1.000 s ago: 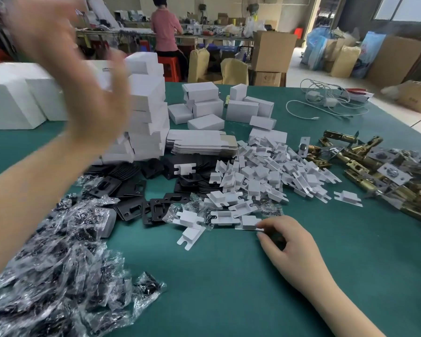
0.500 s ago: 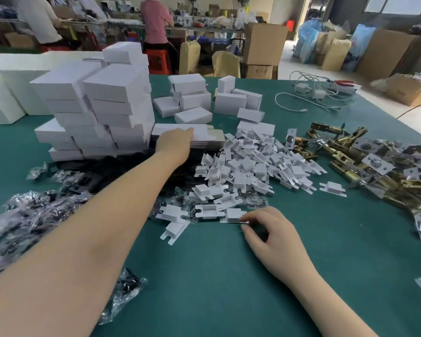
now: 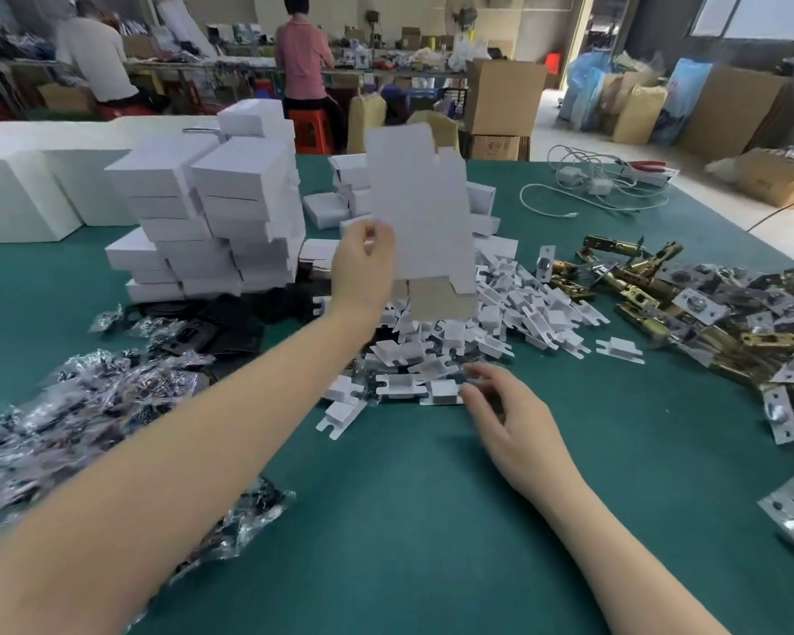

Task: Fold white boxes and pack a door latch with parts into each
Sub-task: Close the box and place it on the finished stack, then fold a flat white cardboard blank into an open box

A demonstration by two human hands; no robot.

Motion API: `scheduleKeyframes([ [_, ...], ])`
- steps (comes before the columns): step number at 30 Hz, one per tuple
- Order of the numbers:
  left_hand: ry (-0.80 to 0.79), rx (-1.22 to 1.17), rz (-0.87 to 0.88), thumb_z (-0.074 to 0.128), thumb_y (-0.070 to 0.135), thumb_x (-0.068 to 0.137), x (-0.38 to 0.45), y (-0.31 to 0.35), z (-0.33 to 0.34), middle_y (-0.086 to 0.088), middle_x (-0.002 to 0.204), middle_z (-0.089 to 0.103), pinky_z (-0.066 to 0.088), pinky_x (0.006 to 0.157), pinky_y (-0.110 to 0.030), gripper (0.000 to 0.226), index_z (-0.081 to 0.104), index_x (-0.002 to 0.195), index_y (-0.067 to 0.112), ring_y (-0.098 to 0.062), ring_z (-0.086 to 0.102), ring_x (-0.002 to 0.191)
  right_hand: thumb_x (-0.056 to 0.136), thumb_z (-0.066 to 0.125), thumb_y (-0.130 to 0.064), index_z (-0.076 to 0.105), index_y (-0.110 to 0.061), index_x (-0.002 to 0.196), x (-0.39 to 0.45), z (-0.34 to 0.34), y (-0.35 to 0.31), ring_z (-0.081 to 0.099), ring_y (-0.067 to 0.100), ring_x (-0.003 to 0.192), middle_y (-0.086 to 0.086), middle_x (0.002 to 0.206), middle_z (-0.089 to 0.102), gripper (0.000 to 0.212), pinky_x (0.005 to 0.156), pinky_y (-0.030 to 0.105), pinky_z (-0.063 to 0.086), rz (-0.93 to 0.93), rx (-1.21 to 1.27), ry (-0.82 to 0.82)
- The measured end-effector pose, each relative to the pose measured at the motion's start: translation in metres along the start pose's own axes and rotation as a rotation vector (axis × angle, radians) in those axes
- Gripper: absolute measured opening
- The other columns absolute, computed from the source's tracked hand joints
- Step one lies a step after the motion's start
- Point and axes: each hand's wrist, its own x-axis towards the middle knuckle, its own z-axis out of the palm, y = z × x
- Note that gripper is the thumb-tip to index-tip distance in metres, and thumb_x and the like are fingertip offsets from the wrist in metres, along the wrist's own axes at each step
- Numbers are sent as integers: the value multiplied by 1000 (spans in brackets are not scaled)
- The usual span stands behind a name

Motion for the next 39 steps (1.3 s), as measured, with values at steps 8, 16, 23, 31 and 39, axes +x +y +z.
scheduleKeyframes([
  [8,-172,-58,-134,51,15,97,-94,-38,14,17,90,69,46,68,-17,18,63,111,16,-1,62,82,91,64,-25,41,-25,145,-1,-4,2,59,-2,84,-18,107,56,59,67,2,42,68,152,208],
  [16,-474,-38,20,60,-4,81,-117,-49,4,9,148,46,37,113,-35,85,27,153,26,-8,43,136,90,67,-23,34,-25,151,0,-10,7,59,16,82,-5,111,51,69,75,18,43,118,119,165],
  [23,-440,-81,-79,53,-9,89,-116,-43,2,-1,141,53,42,108,-48,71,35,149,22,-18,50,130,89,68,-24,28,-28,153,-3,-8,5,40,7,52,2,67,50,75,50,12,33,160,178,109],
  [31,-394,-80,-60,52,-9,89,-120,-40,4,-1,143,52,37,113,-47,65,38,148,17,-17,47,133,86,72,-17,30,-29,152,-7,-11,-1,53,0,50,-16,68,69,79,49,8,38,154,316,69],
  [39,-479,-173,-50,50,-9,74,-118,-39,0,-7,134,58,40,108,-52,75,43,141,22,-26,51,128,86,73,-18,32,-26,153,-8,-9,-5,69,30,87,-2,96,75,78,75,31,56,190,399,64],
])
